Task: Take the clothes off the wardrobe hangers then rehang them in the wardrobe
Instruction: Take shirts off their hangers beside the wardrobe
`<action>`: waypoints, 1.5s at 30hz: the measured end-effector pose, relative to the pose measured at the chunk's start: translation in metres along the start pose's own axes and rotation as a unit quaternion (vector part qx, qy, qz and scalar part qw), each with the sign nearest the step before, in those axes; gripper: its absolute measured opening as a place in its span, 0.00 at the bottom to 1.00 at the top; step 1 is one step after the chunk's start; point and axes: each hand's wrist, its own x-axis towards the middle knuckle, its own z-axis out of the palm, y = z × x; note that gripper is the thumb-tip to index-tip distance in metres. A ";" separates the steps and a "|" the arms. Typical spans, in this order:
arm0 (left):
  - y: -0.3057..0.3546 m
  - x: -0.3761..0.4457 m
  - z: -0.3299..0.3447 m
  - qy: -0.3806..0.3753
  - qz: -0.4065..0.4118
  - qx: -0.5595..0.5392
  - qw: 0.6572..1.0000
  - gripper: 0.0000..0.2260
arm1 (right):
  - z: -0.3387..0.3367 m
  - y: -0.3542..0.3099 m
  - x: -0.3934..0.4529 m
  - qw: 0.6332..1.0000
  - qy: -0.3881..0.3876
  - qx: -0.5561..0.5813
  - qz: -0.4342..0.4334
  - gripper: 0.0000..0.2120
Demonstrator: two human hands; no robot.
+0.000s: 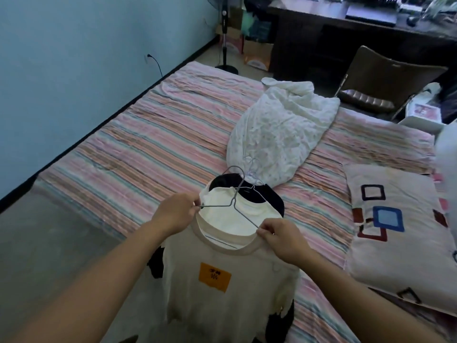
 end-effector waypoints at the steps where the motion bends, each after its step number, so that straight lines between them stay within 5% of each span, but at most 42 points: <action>1: 0.000 0.019 0.008 -0.001 -0.006 -0.010 1.000 0.03 | 0.000 0.010 0.019 1.000 0.005 0.002 0.009 0.08; 11: 0.023 0.222 0.091 0.024 -0.003 -0.002 1.000 0.04 | 0.001 0.119 0.190 0.988 0.068 0.017 0.136 0.10; 21: 0.018 0.354 0.228 -0.084 -0.107 -0.086 0.987 0.14 | 0.056 0.209 0.323 0.965 0.032 -0.015 0.260 0.13; 30: -0.034 0.373 0.317 -0.285 -0.085 -0.161 0.941 0.38 | 0.127 0.262 0.374 0.954 -0.039 0.072 0.290 0.11; 37: -0.032 0.373 0.325 -0.299 -0.069 -0.143 0.941 0.39 | 0.127 0.261 0.372 0.945 -0.107 0.093 0.293 0.09; 41: -0.020 0.364 0.299 -0.278 -0.071 -0.107 0.952 0.39 | 0.109 0.236 0.367 0.945 -0.139 0.087 0.284 0.26; 45: -0.011 0.339 0.248 -0.211 -0.082 -0.114 0.967 0.36 | 0.081 0.184 0.356 0.965 -0.146 0.096 0.196 0.28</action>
